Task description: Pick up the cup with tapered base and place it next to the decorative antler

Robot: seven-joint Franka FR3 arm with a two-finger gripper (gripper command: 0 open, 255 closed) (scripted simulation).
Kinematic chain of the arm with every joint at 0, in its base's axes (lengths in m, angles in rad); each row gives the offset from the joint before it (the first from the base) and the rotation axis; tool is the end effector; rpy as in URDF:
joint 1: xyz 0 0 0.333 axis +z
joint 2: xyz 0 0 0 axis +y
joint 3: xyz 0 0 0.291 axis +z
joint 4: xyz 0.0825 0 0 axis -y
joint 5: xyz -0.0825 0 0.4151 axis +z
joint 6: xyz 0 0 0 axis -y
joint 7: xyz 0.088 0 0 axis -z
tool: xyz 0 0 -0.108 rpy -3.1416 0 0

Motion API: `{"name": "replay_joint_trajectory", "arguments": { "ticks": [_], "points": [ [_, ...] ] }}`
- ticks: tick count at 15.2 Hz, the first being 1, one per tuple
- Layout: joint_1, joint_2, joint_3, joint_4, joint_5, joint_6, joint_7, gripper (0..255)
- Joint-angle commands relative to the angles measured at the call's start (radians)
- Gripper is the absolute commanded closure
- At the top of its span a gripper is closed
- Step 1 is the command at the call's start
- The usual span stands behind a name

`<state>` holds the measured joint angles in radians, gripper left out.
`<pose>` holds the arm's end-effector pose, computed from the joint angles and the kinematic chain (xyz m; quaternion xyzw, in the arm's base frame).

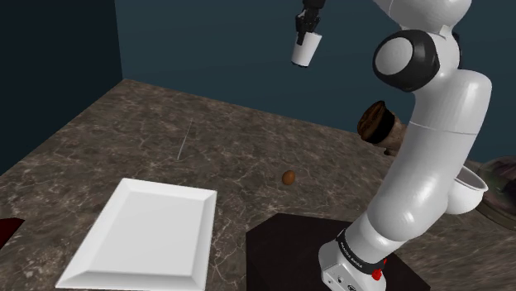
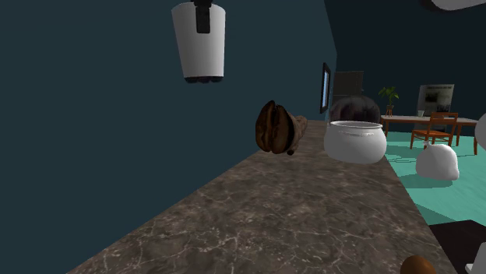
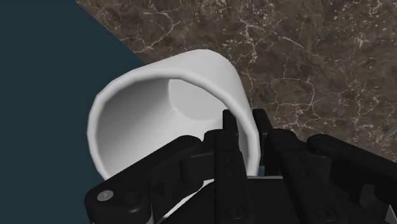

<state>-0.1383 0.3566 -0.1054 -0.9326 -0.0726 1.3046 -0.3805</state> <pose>0.6264 -0.1483 0.6665 0.9966 0.0619 -0.0078 0.0534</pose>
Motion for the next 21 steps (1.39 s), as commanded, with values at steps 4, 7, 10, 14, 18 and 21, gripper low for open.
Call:
{"name": "replay_joint_trajectory", "arguments": {
  "ticks": [4,7,10,14,18,21],
  "points": [
    [-0.014,0.124,-0.002,0.274,0.010,-0.149,-0.017,255],
    [-0.040,-0.046,-0.016,-0.001,0.000,-0.040,-0.060,255],
    [-0.072,-0.148,-0.034,-0.151,-0.005,0.015,-0.111,255],
    [-0.115,-0.246,-0.066,-0.287,-0.012,0.061,-0.186,255],
    [-0.159,-0.318,-0.103,-0.382,-0.019,0.093,-0.267,255],
    [-0.191,-0.358,-0.135,-0.432,-0.025,0.110,-0.330,255]
  ]
}}
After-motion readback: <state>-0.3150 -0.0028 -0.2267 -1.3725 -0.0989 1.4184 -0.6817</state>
